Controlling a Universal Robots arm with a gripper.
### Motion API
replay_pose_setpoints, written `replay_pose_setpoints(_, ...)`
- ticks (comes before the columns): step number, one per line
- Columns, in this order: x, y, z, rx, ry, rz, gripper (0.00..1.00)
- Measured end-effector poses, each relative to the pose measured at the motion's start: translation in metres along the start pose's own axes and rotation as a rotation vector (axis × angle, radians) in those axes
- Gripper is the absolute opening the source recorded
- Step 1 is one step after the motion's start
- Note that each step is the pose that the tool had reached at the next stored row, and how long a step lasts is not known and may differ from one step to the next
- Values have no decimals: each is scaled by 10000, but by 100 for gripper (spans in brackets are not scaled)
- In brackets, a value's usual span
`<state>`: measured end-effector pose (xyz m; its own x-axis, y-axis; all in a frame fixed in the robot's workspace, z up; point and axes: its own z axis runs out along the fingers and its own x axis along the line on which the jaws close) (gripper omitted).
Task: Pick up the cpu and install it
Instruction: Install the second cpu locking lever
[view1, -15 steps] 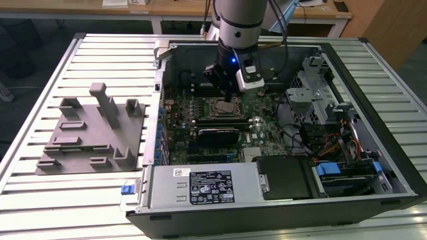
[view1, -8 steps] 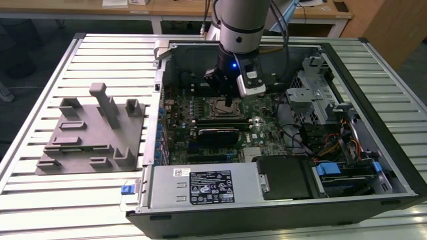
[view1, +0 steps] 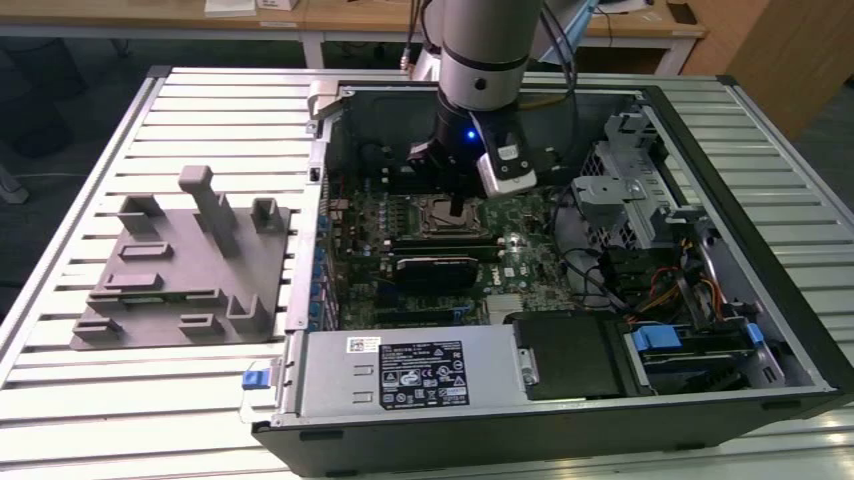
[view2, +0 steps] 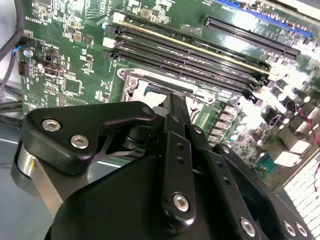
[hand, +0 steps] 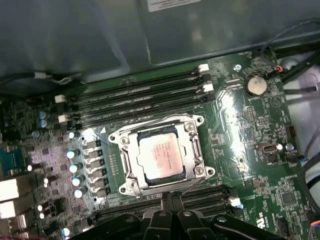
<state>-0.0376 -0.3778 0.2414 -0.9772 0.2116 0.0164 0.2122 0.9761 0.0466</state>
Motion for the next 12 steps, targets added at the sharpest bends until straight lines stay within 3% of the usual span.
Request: replay_pose_setpoints(12,-2,-18,43,38,57,-1267,11)
